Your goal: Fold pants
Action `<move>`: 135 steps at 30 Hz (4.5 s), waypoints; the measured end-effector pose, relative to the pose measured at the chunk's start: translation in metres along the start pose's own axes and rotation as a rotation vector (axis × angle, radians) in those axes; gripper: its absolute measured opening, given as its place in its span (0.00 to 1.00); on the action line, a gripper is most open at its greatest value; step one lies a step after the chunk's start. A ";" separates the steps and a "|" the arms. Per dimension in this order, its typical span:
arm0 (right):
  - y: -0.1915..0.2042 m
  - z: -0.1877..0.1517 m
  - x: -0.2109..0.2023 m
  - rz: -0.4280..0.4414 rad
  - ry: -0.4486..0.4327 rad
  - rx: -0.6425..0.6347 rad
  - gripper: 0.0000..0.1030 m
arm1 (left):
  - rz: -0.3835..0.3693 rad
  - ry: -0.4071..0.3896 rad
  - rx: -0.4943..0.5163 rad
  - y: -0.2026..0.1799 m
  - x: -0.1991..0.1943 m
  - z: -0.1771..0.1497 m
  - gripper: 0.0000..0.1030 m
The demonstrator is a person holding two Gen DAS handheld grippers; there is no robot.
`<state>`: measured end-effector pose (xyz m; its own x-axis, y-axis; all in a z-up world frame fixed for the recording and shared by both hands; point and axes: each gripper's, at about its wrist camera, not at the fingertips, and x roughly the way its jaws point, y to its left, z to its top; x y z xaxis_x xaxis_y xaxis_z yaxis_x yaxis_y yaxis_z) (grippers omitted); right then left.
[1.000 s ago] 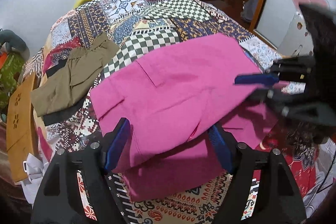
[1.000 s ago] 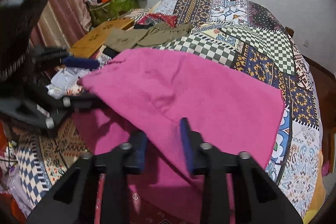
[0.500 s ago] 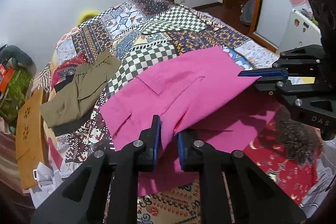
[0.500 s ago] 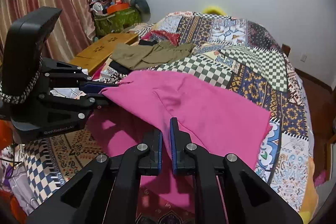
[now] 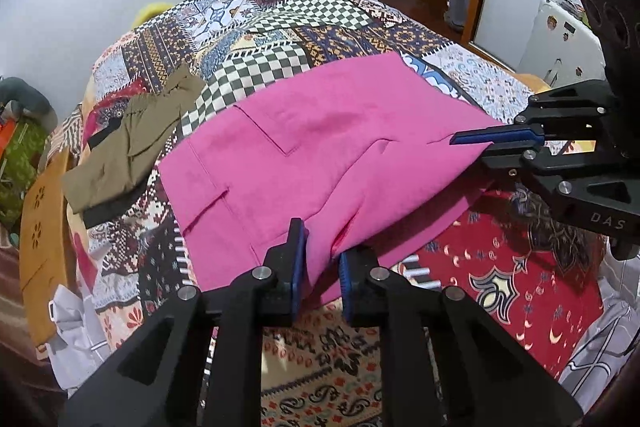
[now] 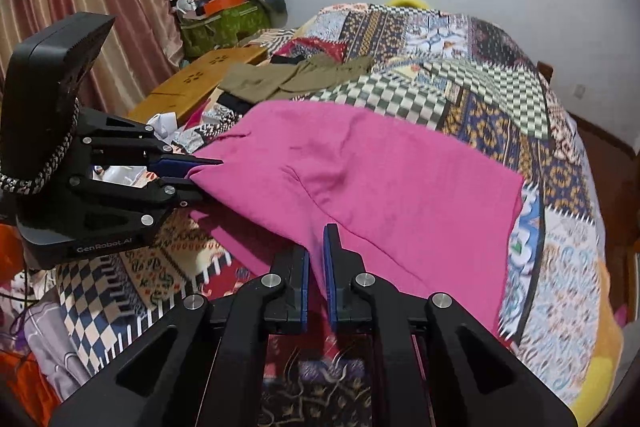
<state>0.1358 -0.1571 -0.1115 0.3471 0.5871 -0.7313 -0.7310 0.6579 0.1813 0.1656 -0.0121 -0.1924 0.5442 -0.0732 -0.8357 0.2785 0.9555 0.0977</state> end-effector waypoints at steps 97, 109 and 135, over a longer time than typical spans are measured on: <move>-0.227 0.024 0.073 -0.136 0.104 0.449 0.50 | 0.041 0.126 -0.416 0.164 0.108 0.047 0.83; -0.224 0.026 0.109 -0.174 0.134 0.354 0.15 | -0.016 0.107 -0.435 0.159 0.105 0.044 0.56; -0.152 0.082 0.030 -0.152 0.029 0.216 0.50 | 0.034 -0.019 -0.377 0.150 0.035 0.068 0.69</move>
<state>0.3059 -0.2009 -0.1070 0.4240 0.4617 -0.7791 -0.5281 0.8249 0.2014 0.2802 0.1087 -0.1697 0.5641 -0.0411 -0.8247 -0.0492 0.9953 -0.0833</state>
